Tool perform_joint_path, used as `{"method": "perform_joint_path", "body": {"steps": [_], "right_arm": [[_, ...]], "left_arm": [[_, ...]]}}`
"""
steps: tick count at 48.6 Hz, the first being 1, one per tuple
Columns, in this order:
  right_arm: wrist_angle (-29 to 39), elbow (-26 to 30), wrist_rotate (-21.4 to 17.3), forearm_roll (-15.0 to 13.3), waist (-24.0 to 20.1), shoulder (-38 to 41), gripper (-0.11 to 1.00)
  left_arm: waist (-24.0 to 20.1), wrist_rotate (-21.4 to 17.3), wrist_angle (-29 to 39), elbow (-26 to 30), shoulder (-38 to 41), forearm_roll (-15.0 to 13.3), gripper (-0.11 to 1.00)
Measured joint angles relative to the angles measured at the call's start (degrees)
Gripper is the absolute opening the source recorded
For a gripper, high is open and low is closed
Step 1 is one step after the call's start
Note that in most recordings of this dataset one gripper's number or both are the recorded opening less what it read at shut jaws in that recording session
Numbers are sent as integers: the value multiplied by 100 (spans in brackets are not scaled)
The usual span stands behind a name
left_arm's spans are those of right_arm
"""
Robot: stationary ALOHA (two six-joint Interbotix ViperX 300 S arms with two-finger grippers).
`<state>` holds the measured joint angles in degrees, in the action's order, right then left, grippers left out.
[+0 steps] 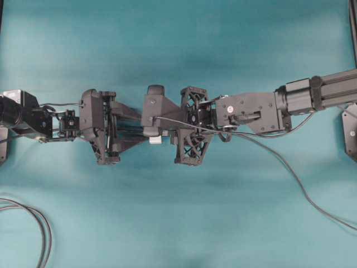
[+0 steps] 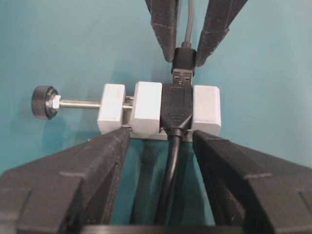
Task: Insert the USB cable into the female connector supported by the left arm.
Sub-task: 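Align the USB plug tip with the female connector opening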
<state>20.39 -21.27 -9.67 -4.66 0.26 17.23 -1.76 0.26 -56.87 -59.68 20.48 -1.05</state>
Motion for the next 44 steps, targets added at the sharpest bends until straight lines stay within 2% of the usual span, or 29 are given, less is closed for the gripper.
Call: {"method": "perform_joint_path", "body": {"steps": [44], "right_arm": [[97,114,132,0,-9,9,22]], "left_arm": [[35,0,26,0,0,0,65]]}}
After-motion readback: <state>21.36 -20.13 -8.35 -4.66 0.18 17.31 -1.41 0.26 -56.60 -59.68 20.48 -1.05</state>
